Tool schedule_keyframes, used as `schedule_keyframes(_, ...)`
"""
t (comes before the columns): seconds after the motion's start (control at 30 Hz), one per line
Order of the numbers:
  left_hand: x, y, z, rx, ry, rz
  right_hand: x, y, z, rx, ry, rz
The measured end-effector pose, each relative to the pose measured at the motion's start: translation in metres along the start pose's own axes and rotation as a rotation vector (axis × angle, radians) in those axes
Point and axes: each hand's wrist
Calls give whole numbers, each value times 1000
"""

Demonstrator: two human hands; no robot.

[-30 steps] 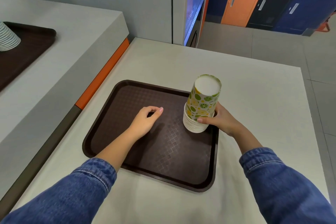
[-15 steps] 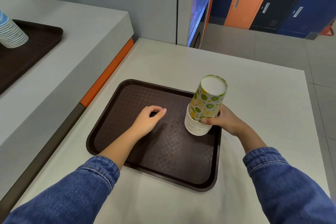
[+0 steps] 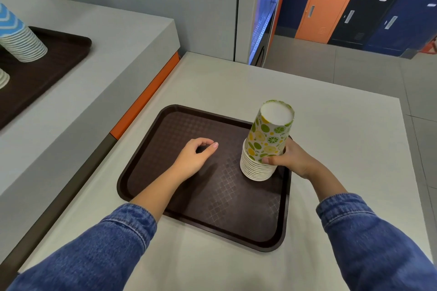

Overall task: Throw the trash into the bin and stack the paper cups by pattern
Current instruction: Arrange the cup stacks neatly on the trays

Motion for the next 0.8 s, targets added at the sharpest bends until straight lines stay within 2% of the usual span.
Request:
schedule_keyframes(0.2, -24, 7, -3, -10, 16, -40, 10, -7, 26, -27, 12, 42)
schedule_keyframes(0.33, -53, 14, -6, 18, -65, -141, 23, -20, 57, -91, 17, 81)
schedule_keyframes(0.47, -78, 23, 11, -3, -443, -345, 43, -36, 83, -131, 71, 112)
schedule_keyframes(0.57, -90, 37, 38, -150, -599, -504, 59, -44, 92, -132, 85, 134)
schedule_keyframes(0.67, -95, 50, 64, -303, -636, -513, 72, -47, 94, -131, 89, 138)
schedule_keyframes(0.8, -99, 56, 78, -307, -632, -441, 80, -48, 90, -111, 72, 119)
Point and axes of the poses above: each hand's wrist, its own y-axis away from the middle knuckle, its own x-axis out of the palm, z = x × y, and after that the axes turned 13 degrees about x, right-handed
